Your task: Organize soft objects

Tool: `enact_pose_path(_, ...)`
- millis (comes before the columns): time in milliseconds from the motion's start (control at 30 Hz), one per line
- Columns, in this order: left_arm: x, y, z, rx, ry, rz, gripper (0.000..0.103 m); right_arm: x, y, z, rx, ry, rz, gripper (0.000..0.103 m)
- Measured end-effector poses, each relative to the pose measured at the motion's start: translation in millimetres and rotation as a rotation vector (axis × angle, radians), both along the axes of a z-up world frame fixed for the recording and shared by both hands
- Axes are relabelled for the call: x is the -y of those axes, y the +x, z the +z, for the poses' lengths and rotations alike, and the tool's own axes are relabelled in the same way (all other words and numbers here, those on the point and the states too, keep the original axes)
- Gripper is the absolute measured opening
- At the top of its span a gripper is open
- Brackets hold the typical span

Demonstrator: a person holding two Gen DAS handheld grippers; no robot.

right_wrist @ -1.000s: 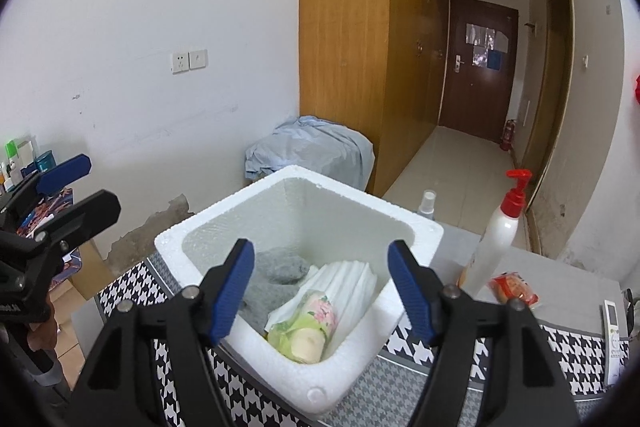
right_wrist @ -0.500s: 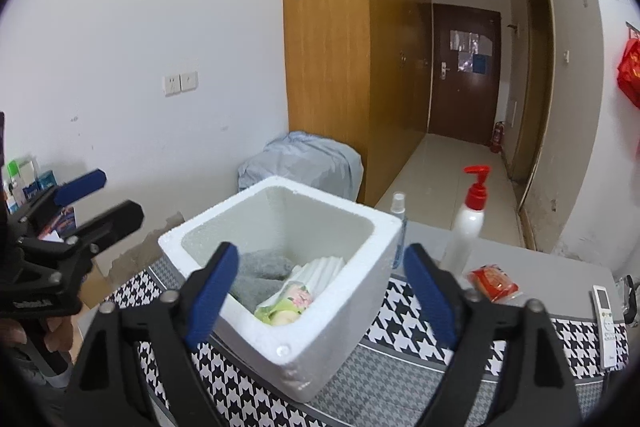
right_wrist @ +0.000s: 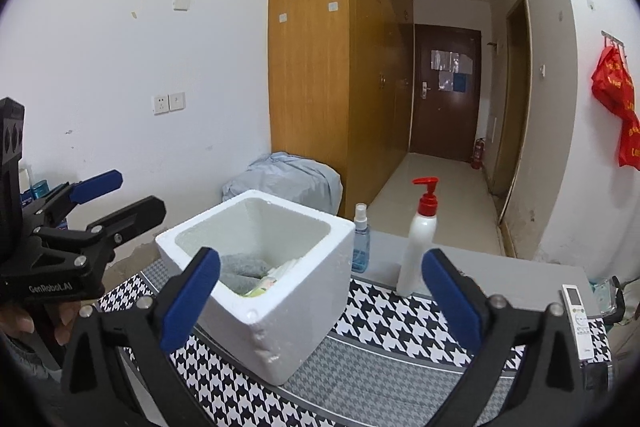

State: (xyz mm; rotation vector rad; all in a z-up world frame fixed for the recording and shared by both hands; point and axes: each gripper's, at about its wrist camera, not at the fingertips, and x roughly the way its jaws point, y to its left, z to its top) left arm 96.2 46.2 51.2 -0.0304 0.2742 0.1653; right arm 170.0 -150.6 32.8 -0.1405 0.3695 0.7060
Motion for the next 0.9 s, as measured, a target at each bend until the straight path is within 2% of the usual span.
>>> enact_pose_path(300, 16.8, -14.3, 1.5, 0.02, -0.002, -0.012, 0.102, 21.4, -14.5, 0.7, 0.029, 0.019, -0.019, 0.102)
enact_pose_path(533, 25.5, -33.8, 0.9, 0.046, 0.01, 0.007, 0.102, 41.2, -31.7, 0.3, 0.051, 0.071, -0.037, 0.102)
enact_pose_path(900, 41.8, -55.8, -10.1, 0.063, 0.02, 0.006, 0.102, 61.7, -55.6, -14.0, 0.065, 0.092, -0.062, 0.102)
